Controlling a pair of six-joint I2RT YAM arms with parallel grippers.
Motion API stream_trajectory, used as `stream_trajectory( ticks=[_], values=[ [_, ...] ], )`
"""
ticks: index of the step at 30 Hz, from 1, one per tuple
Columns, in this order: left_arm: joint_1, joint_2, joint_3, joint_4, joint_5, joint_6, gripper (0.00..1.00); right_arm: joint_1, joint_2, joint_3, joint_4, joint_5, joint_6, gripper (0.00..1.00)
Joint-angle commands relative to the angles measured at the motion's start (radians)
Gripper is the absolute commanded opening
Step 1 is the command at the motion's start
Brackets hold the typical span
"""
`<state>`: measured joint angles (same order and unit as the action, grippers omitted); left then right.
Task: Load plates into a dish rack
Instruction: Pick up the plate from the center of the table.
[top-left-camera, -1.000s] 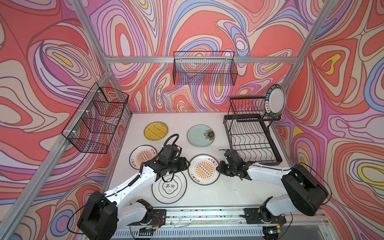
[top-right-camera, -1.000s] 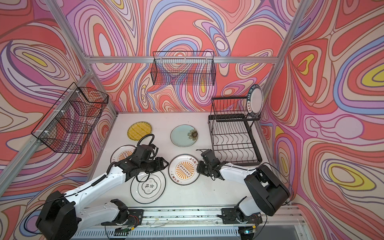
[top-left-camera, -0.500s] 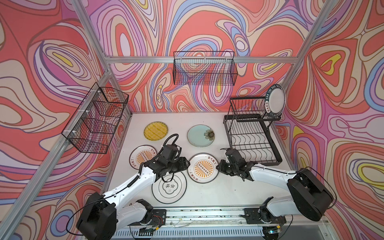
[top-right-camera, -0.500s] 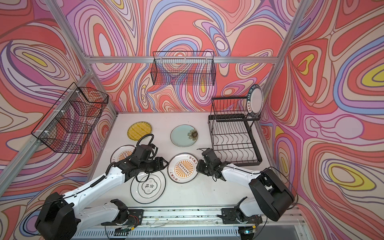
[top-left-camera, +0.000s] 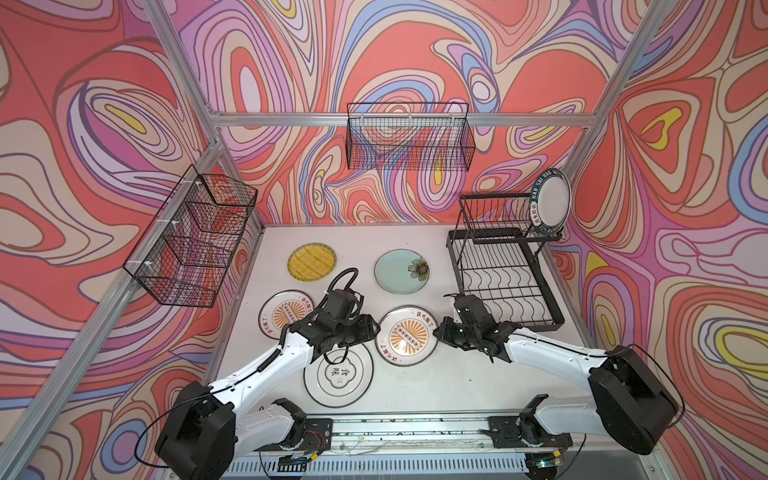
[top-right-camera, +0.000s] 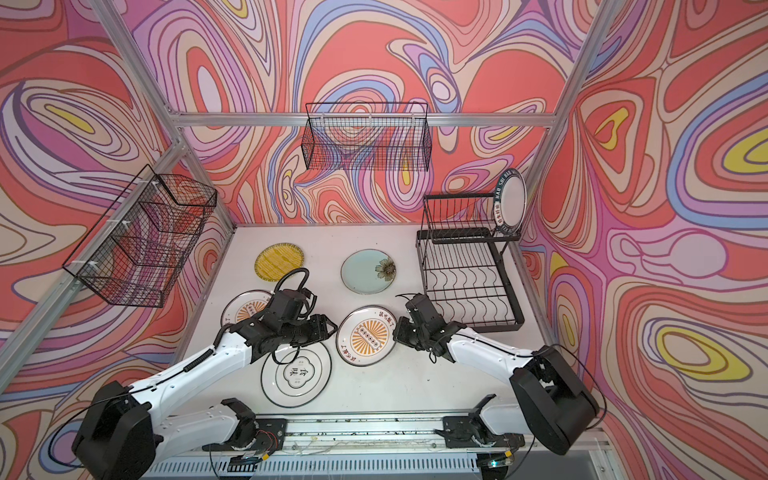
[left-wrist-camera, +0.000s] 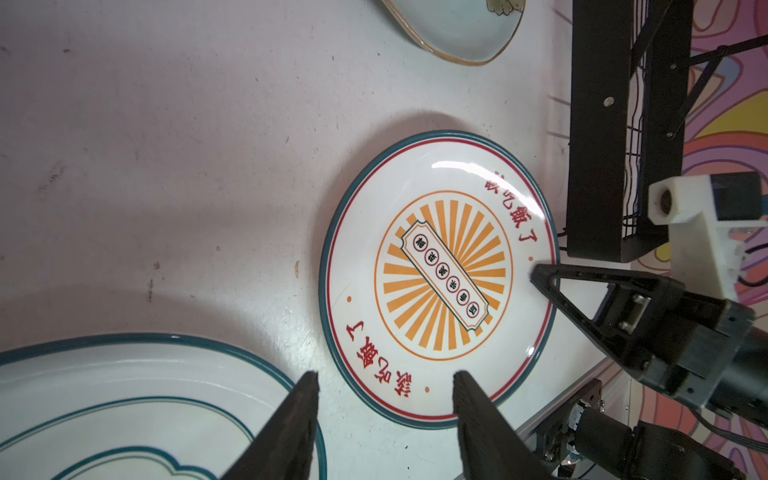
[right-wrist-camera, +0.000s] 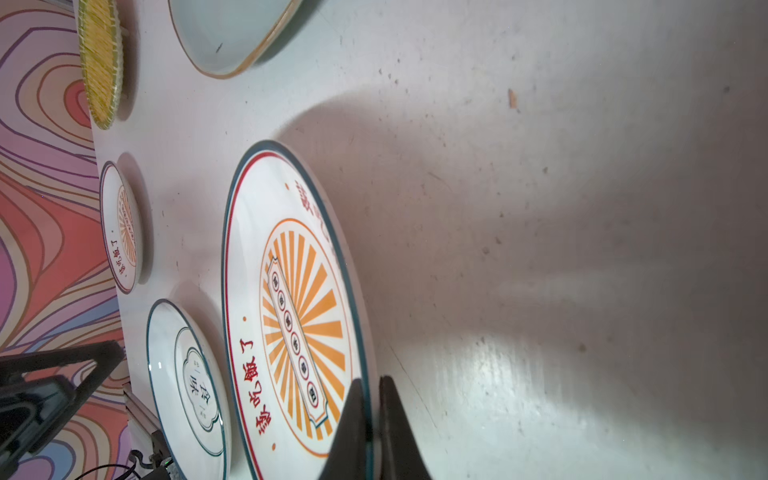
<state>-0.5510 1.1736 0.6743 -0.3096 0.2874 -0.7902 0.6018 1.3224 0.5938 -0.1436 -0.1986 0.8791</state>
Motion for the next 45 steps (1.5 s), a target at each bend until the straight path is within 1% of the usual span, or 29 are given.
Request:
stream_trajectory(
  ticks=[1, 13, 20, 22, 29, 31, 36, 41, 45],
  values=[
    [-0.004, 0.016, -0.007, 0.012, -0.001, -0.007, 0.55, -0.002, -0.034, 0.021, -0.005, 0.002, 0.017, 0.0],
    [-0.003, 0.05, -0.007, 0.037, 0.005, -0.008, 0.55, -0.016, -0.097, 0.02, 0.051, -0.05, 0.031, 0.0],
    [-0.004, 0.079, 0.002, 0.04, 0.021, -0.011, 0.55, -0.031, -0.104, 0.02, 0.098, -0.089, 0.041, 0.0],
    [-0.004, 0.084, 0.004, 0.07, 0.022, -0.011, 0.54, -0.036, -0.106, 0.013, 0.123, -0.104, 0.044, 0.0],
    [-0.004, 0.095, 0.011, 0.078, 0.031, -0.011, 0.53, -0.051, -0.097, -0.006, 0.208, -0.164, 0.057, 0.0],
    [-0.004, 0.097, 0.014, 0.084, 0.037, -0.011, 0.52, -0.052, -0.089, -0.006, 0.228, -0.178, 0.06, 0.0],
    [-0.004, 0.096, 0.014, 0.105, 0.065, -0.007, 0.39, -0.052, -0.074, -0.012, 0.258, -0.193, 0.051, 0.0],
    [-0.004, 0.085, 0.009, 0.108, 0.065, -0.009, 0.36, -0.052, -0.065, -0.023, 0.28, -0.202, 0.052, 0.0],
    [-0.004, 0.055, -0.008, 0.136, 0.065, -0.021, 0.3, -0.053, -0.06, -0.028, 0.289, -0.205, 0.051, 0.0]
  ],
)
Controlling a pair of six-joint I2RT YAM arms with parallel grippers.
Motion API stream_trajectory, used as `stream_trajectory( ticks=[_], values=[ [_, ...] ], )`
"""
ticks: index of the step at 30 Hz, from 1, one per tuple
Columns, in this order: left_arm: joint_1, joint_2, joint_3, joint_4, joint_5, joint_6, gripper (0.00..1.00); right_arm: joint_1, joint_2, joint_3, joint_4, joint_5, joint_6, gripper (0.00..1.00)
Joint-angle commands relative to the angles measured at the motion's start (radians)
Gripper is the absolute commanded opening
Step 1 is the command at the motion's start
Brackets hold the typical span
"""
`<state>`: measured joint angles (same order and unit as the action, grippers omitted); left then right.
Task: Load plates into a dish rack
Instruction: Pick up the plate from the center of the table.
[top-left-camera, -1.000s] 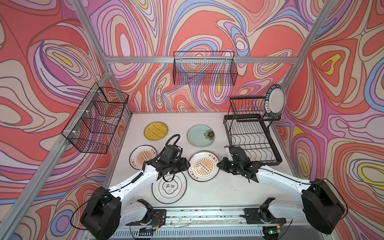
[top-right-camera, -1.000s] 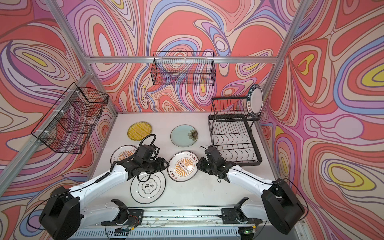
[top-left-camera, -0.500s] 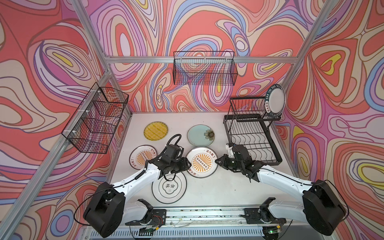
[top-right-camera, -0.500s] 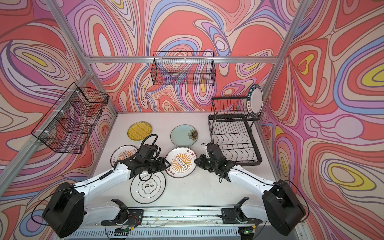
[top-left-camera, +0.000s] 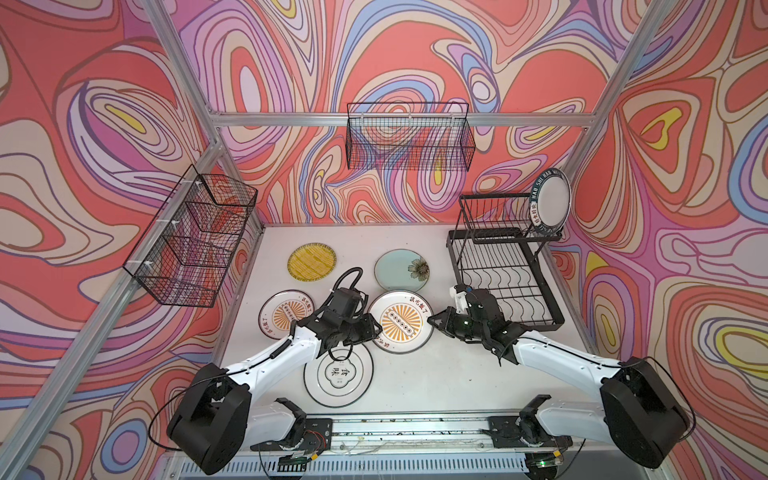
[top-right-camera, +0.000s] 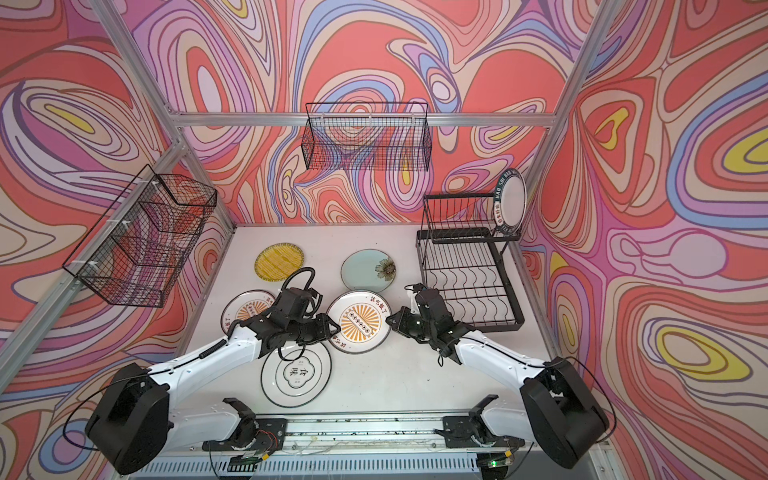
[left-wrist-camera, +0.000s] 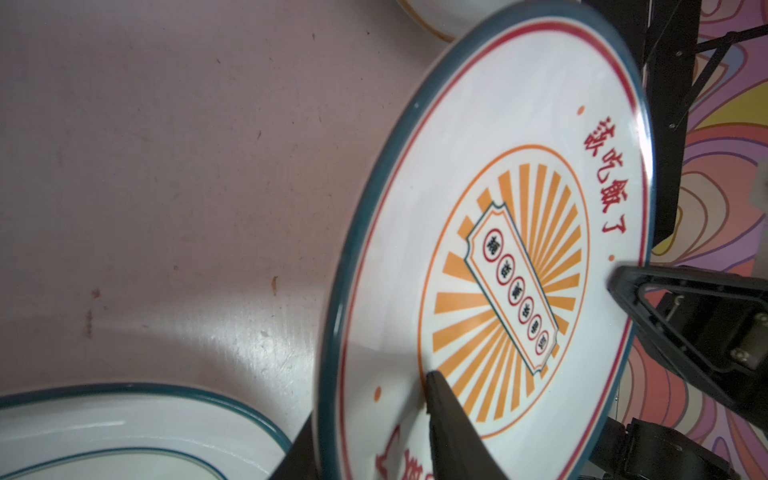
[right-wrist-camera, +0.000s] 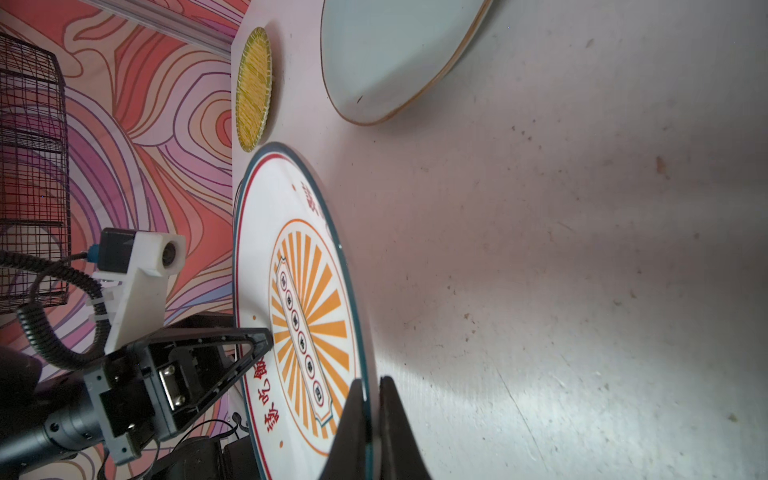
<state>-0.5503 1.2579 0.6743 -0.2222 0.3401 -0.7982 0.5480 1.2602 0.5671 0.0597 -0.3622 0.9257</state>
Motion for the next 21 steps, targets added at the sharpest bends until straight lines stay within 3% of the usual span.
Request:
stream_trajectory(
  ticks=[1, 10, 21],
  values=[
    [-0.005, -0.038, -0.011, 0.057, 0.013, -0.015, 0.29, 0.001, 0.002, -0.002, 0.088, -0.041, 0.004, 0.0],
    [-0.005, -0.138, -0.065, 0.188, 0.056, -0.042, 0.24, 0.001, -0.004, -0.002, 0.167, -0.071, -0.014, 0.0],
    [-0.005, -0.204, -0.087, 0.257, 0.047, -0.074, 0.05, 0.003, 0.014, 0.009, 0.248, -0.096, -0.013, 0.0]
  ],
)
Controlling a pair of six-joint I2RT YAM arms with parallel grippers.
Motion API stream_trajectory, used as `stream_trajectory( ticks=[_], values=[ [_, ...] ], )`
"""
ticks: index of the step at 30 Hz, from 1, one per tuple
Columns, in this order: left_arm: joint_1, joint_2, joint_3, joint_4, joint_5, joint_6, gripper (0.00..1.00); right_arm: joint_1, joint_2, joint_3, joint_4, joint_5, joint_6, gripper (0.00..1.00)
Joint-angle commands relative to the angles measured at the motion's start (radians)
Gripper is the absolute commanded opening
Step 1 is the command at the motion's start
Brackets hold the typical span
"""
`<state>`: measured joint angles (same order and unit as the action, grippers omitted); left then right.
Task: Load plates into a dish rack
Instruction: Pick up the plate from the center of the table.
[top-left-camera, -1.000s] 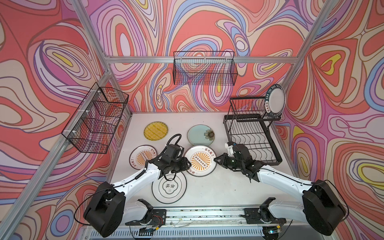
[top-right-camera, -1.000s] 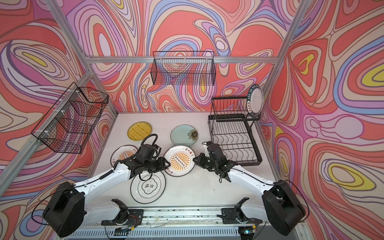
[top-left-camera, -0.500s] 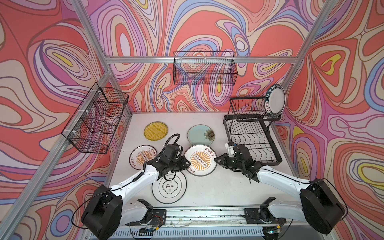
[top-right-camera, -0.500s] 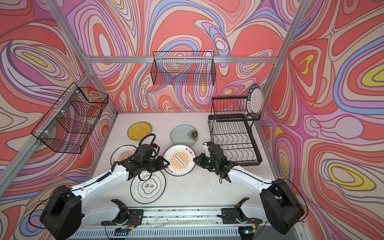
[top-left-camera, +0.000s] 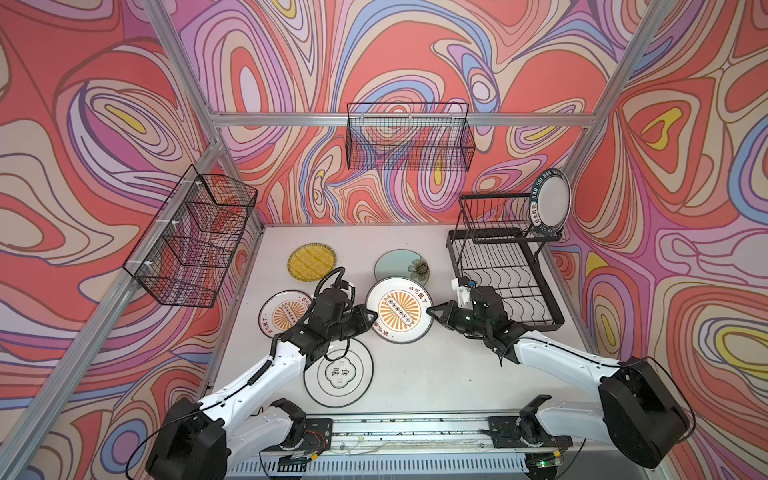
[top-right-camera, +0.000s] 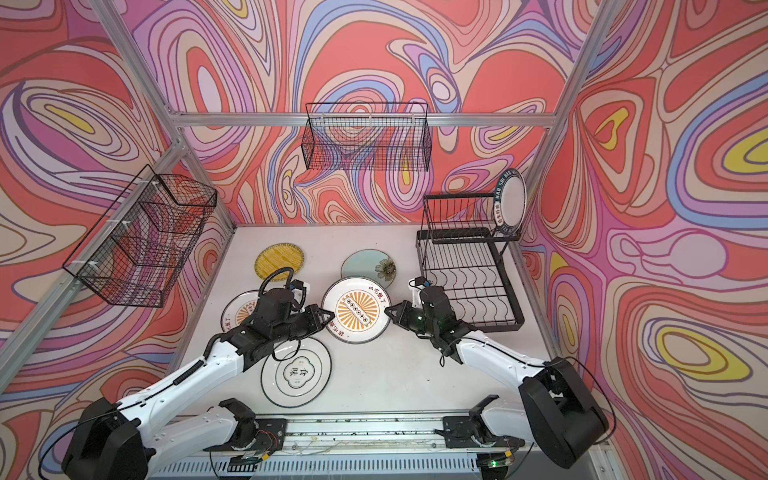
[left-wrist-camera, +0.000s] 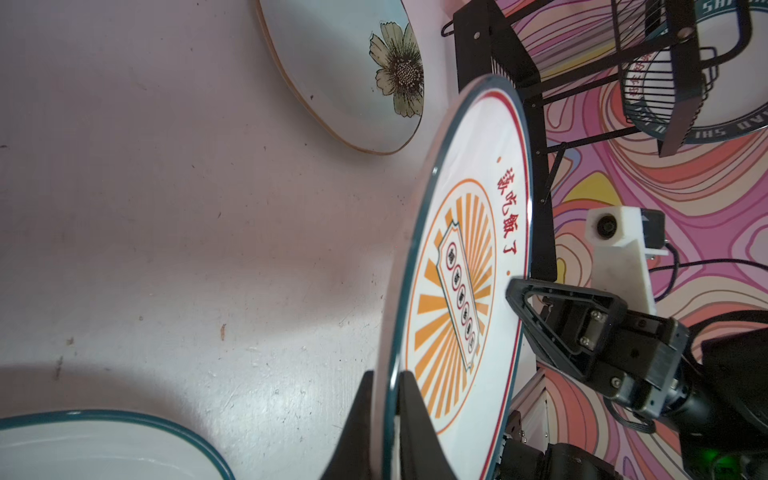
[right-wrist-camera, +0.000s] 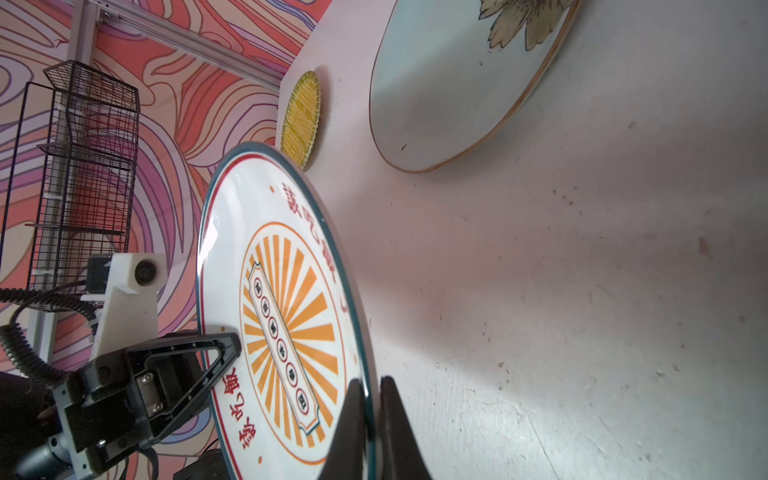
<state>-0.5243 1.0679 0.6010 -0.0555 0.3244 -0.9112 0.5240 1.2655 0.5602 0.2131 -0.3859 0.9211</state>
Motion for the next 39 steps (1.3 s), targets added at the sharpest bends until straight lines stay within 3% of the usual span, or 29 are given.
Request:
stream_trajectory(
  ticks=[1, 5, 11, 23, 31, 39],
  values=[
    [-0.031, -0.018, -0.018, 0.098, 0.06, 0.036, 0.04, 0.027, 0.007, 0.015, 0.099, -0.072, -0.007, 0.0],
    [-0.031, -0.04, -0.026, 0.119, 0.021, -0.001, 0.0, 0.027, -0.01, 0.009, 0.117, -0.051, -0.005, 0.01],
    [-0.031, -0.074, -0.093, 0.315, -0.005, -0.085, 0.0, 0.027, -0.023, 0.007, 0.146, -0.033, -0.001, 0.15],
    [-0.031, -0.069, -0.111, 0.423, 0.013, -0.123, 0.0, 0.031, 0.008, 0.016, 0.272, -0.071, 0.029, 0.31],
    [-0.031, -0.048, -0.108, 0.428, 0.018, -0.132, 0.0, 0.042, 0.029, 0.03, 0.292, -0.087, 0.032, 0.29],
    [-0.031, -0.05, -0.1, 0.41, 0.012, -0.127, 0.0, 0.041, 0.013, 0.039, 0.272, -0.082, 0.018, 0.19]
  ],
)
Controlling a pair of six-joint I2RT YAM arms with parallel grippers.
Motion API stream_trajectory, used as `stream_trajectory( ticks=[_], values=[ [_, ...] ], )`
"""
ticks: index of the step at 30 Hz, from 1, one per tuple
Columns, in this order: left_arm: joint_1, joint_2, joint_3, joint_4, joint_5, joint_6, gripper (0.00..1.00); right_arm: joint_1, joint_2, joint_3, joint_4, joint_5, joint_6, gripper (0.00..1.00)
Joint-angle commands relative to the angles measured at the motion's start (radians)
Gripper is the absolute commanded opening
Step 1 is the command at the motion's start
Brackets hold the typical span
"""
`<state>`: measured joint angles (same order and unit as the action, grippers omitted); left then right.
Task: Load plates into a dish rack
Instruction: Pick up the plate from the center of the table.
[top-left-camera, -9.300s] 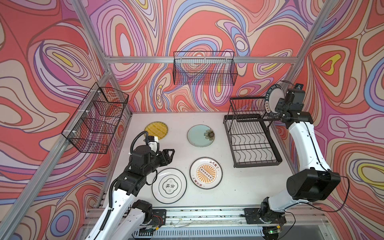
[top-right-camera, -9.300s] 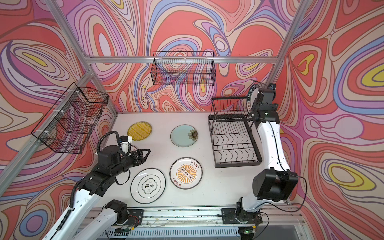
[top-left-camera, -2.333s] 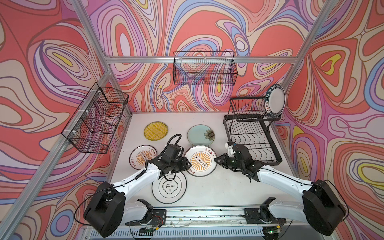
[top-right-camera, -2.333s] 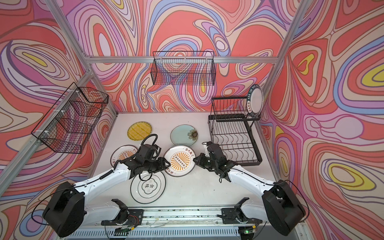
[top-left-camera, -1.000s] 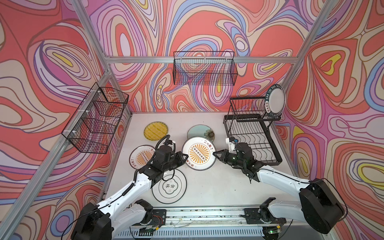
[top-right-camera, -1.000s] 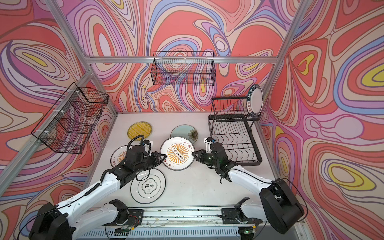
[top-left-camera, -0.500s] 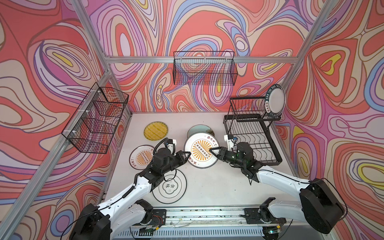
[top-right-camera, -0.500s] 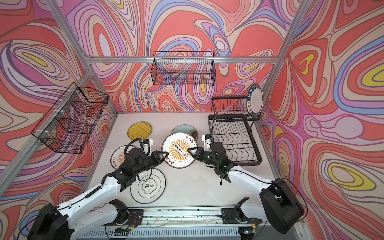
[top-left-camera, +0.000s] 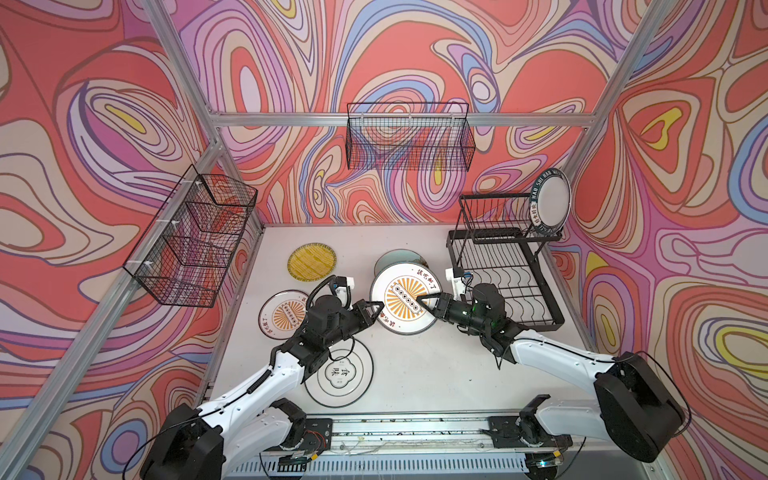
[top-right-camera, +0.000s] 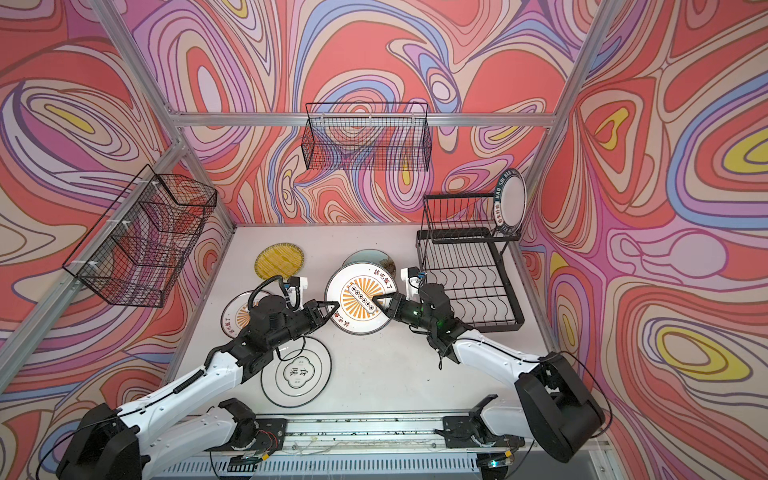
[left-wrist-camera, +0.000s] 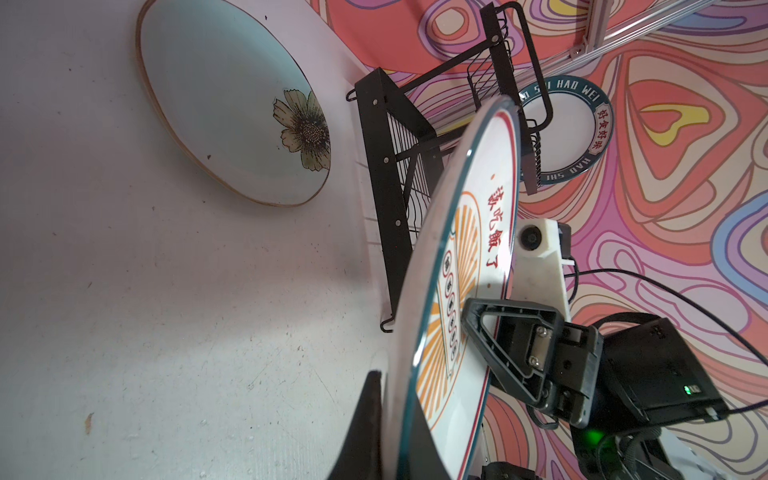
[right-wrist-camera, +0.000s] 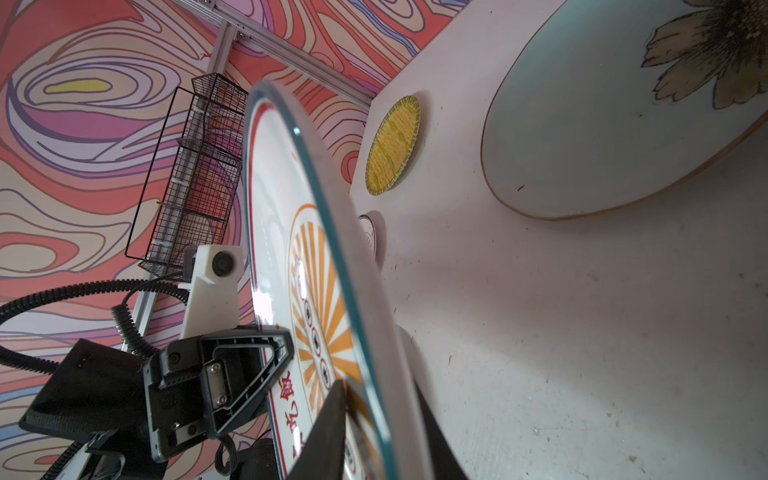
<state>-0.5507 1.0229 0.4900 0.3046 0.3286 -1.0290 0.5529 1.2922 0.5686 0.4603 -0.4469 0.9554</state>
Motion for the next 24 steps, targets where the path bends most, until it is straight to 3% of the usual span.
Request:
stream_trajectory(
  ticks=[1, 10, 21, 24],
  values=[
    [-0.005, -0.002, 0.012, 0.047, 0.008, -0.009, 0.0, 0.012, -0.014, 0.03, 0.026, -0.022, -0.017, 0.17],
    [-0.005, 0.002, 0.015, 0.025, 0.009, -0.003, 0.0, 0.012, -0.01, 0.04, 0.026, -0.027, -0.018, 0.01],
    [-0.005, -0.007, 0.056, -0.042, -0.008, 0.019, 0.0, 0.013, -0.016, 0.036, 0.021, -0.012, -0.019, 0.0],
    [-0.005, -0.014, 0.056, -0.056, -0.016, 0.019, 0.12, 0.012, -0.023, 0.035, 0.012, 0.001, -0.02, 0.0]
  ],
)
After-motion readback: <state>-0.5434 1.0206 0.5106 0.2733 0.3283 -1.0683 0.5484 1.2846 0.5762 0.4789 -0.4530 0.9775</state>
